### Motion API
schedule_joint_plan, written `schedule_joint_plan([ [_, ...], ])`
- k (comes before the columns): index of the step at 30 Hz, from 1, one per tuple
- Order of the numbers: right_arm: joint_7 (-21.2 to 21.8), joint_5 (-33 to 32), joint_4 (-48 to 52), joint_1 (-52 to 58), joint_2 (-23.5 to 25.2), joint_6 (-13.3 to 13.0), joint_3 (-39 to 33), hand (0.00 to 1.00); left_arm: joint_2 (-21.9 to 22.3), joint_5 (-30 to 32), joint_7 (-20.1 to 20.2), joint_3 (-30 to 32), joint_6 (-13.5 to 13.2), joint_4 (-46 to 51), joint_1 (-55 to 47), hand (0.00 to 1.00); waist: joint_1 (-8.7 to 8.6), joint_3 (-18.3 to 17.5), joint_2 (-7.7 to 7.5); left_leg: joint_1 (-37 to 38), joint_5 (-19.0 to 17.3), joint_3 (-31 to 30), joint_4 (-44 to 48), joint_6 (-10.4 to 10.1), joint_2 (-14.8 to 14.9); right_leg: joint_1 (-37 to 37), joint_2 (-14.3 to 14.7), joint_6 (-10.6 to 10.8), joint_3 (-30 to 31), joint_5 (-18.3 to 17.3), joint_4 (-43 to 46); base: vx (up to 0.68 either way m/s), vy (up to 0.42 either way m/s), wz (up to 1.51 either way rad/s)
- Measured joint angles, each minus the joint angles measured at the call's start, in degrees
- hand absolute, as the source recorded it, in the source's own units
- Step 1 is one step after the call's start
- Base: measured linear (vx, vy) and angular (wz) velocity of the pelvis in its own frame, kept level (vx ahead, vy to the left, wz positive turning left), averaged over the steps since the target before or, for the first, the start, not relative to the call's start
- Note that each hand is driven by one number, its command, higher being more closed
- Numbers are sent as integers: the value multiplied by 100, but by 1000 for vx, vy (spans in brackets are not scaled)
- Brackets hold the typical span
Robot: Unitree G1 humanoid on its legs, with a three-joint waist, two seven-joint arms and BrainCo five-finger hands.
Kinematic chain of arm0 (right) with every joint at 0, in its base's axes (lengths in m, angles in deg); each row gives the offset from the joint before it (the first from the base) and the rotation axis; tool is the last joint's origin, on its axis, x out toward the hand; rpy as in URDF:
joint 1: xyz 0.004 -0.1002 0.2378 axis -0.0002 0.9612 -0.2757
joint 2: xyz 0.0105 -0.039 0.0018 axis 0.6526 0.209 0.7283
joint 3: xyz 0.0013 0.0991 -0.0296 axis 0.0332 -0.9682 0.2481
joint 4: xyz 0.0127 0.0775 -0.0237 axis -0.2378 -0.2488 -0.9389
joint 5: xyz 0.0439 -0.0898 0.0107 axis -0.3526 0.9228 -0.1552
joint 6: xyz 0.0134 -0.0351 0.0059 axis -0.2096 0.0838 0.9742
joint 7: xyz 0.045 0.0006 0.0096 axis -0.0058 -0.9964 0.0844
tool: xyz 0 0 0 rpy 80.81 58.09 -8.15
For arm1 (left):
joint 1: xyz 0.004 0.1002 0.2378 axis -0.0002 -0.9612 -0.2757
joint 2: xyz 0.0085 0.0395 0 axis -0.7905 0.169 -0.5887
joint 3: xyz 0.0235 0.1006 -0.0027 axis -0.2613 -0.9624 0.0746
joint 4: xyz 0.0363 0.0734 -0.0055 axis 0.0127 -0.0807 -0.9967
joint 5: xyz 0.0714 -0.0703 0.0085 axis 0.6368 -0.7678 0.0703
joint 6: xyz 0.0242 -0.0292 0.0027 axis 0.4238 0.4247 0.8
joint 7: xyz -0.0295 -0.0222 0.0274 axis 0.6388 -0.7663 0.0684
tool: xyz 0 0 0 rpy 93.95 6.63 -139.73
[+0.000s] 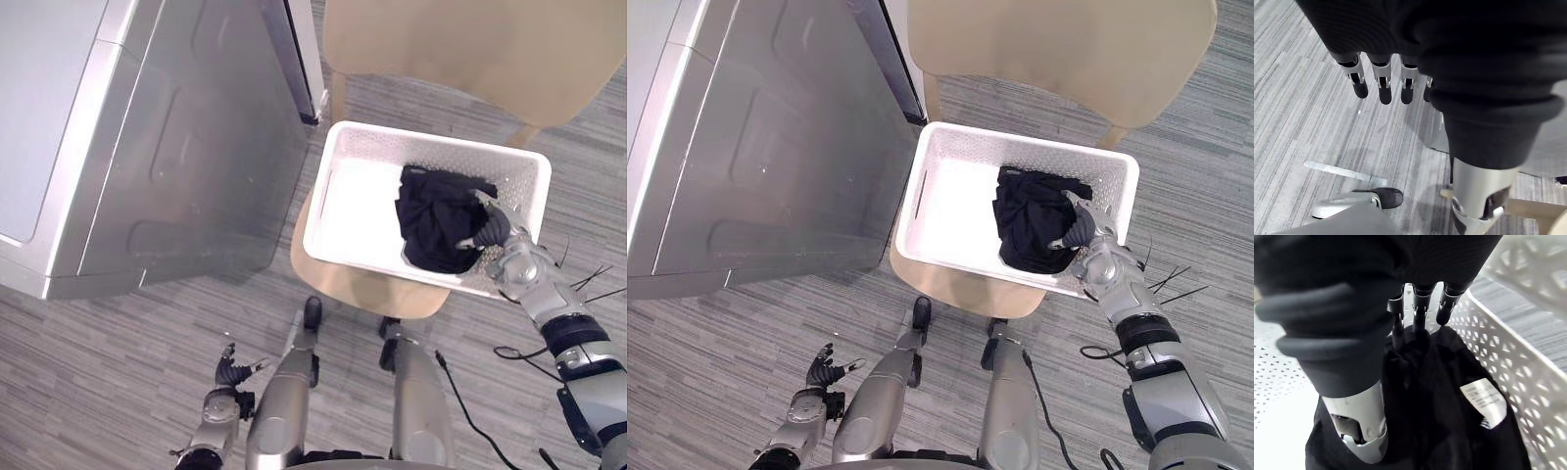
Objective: Pick up the laundry basket with both hands and put the clothes into the washing machine.
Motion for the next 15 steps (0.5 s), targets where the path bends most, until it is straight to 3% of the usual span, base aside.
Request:
schedule_joint_plan([
  [10, 516, -50, -23, -79, 265, -1, 843, 0, 73, 7, 22, -53, 21, -5, 144, 0, 96, 2, 5, 181, 166, -284, -209, 20, -12, 456, 79, -17, -235, 263, -543, -4, 4, 10],
  [15, 408, 149, -1290, -702, 1067, 54, 792, 0, 72, 6, 0, -236, 26, -72, 537, 0, 204, 5, 12, 98, 212, -277, -224, 30, -27, 530, 131, -11, -217, 562, -939, -62, 0, -4],
])
